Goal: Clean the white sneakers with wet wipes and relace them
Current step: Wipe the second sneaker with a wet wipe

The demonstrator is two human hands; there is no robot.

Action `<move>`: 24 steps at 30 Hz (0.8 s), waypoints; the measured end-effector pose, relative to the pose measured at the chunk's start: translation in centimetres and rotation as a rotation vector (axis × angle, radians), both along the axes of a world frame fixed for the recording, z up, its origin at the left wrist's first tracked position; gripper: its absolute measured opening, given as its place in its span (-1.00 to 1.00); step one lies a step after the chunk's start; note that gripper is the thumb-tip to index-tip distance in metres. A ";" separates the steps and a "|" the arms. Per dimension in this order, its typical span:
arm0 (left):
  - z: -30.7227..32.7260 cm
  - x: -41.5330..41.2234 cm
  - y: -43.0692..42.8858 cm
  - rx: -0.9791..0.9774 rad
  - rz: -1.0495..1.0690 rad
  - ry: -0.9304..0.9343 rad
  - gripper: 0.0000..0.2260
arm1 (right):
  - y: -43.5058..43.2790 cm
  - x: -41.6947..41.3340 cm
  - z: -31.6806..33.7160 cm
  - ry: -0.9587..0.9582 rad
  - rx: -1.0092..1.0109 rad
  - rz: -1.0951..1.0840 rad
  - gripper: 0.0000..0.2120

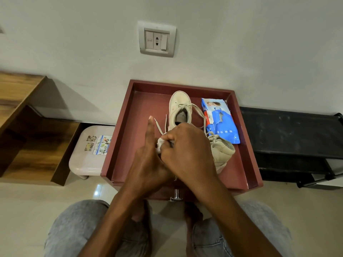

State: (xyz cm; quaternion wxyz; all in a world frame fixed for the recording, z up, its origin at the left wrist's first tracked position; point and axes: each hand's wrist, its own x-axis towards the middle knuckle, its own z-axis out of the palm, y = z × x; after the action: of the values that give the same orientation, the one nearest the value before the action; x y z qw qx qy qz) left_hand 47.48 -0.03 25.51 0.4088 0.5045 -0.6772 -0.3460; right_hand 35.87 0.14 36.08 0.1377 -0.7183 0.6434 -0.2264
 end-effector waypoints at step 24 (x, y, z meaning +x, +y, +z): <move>-0.2 0.0 -0.6 0.019 -0.021 -0.015 0.21 | -0.6 -0.3 -1.0 -0.057 -0.015 0.026 -0.75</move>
State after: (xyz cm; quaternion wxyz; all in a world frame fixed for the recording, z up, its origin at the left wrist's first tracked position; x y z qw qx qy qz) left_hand 47.50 -0.61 25.29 0.3950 0.5040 -0.6822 -0.3528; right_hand 35.55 -0.45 35.03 0.1533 -0.7209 0.6281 -0.2497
